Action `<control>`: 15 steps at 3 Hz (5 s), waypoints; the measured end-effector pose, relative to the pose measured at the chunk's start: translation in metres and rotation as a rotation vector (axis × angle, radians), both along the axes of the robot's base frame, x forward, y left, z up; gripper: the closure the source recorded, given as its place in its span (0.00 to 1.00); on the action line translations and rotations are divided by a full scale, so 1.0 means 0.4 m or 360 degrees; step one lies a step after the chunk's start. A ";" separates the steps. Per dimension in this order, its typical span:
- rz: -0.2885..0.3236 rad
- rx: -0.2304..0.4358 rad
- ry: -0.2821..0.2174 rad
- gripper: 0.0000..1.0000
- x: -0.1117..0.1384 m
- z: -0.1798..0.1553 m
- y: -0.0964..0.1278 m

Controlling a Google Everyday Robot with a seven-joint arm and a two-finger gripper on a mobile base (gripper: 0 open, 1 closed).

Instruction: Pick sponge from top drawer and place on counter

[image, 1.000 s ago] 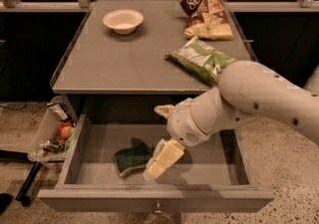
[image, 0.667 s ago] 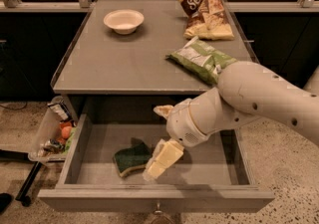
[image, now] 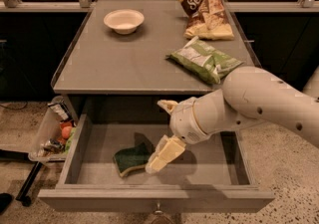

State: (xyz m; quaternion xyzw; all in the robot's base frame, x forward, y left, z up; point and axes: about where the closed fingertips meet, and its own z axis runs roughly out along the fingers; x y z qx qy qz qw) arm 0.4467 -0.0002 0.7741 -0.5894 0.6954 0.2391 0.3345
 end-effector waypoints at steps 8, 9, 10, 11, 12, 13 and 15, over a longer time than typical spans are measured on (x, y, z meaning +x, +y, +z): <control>0.0184 0.0255 -0.0026 0.00 0.129 -0.277 0.232; 0.0178 0.0251 -0.0021 0.00 0.133 -0.279 0.222; 0.0183 0.0275 0.0024 0.00 0.129 -0.312 0.232; 0.0201 0.0291 0.0056 0.00 0.112 -0.381 0.247; 0.0254 0.0286 0.0023 0.00 0.115 -0.427 0.258; 0.0255 0.0286 0.0023 0.19 0.114 -0.428 0.258; 0.0255 0.0286 0.0023 0.66 0.114 -0.428 0.258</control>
Offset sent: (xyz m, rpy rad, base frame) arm 0.0756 0.0214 -0.0371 0.1285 -0.1813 0.0943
